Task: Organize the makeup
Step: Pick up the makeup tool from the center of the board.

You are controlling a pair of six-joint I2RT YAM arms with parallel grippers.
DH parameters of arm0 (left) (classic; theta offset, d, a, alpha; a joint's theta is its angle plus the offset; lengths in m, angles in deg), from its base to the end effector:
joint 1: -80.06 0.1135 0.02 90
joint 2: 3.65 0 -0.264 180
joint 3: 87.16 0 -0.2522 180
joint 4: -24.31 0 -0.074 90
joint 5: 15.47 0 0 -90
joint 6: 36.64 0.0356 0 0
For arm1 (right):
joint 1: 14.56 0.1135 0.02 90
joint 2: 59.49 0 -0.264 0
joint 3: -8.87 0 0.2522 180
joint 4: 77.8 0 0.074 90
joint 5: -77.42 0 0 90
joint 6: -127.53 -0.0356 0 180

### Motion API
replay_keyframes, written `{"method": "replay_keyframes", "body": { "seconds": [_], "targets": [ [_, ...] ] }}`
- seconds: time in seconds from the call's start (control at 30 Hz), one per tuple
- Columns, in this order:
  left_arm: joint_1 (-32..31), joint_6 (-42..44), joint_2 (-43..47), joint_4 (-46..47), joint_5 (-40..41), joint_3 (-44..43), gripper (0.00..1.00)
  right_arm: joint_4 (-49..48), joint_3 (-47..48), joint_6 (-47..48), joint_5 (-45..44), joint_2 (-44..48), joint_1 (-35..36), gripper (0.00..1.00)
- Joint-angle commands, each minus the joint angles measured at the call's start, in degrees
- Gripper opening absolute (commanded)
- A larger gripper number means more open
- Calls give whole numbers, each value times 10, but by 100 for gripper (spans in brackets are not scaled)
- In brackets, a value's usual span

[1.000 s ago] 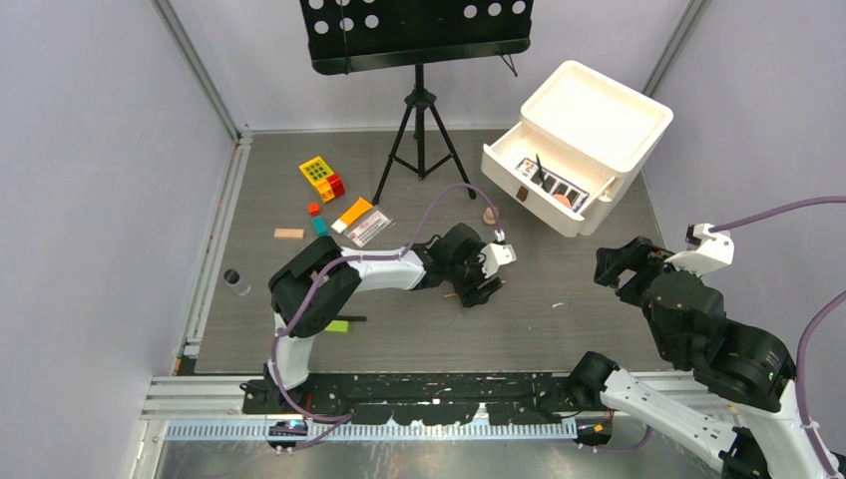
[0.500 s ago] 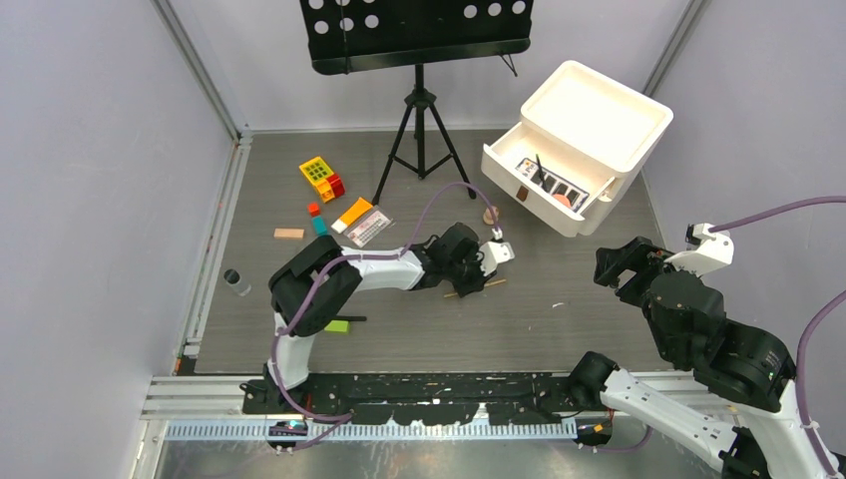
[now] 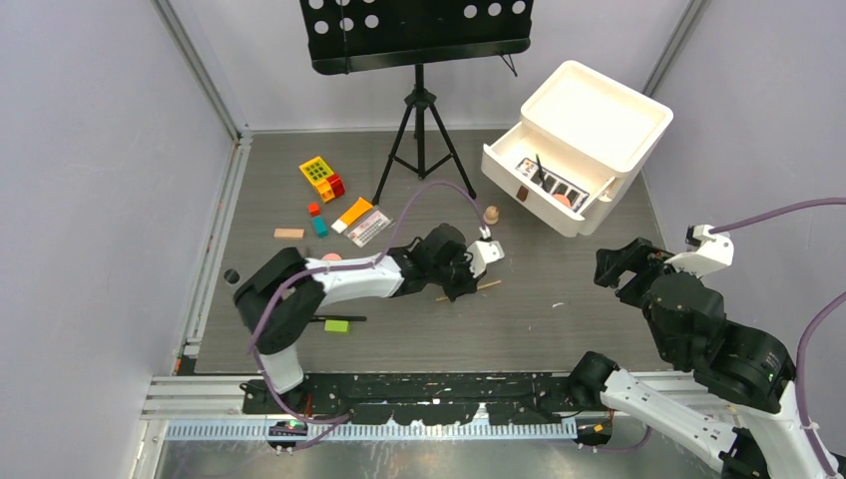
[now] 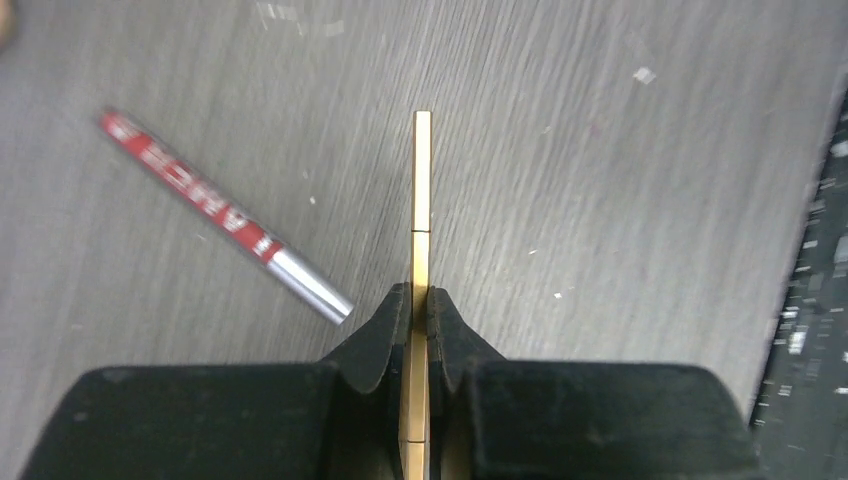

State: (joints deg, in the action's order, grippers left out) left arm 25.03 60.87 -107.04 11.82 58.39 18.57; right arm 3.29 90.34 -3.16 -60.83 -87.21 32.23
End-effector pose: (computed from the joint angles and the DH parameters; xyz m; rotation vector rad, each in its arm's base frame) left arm 0.2110 -0.3190 0.1757 1.3615 1.9506 -0.7378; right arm 0.0346 -0.0020 0.3948 0.3984 1.8428 0.1770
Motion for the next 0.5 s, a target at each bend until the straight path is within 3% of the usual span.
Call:
{"method": "replay_keyframes", "body": {
  "seconds": [0.0, 0.27, 0.47],
  "targets": [
    [-3, -13, 108, 10, -22, -1, 0, -14, -2, -7, -7, 8, 0, 82],
    [-1, -22, 189, -10, -11, -50, 0, -14, -4, -10, -4, 9, 0, 82],
    [13, -139, 152, 39, 28, -153, 0, -12, -3, -19, 4, 17, 1, 81]
  ]
}}
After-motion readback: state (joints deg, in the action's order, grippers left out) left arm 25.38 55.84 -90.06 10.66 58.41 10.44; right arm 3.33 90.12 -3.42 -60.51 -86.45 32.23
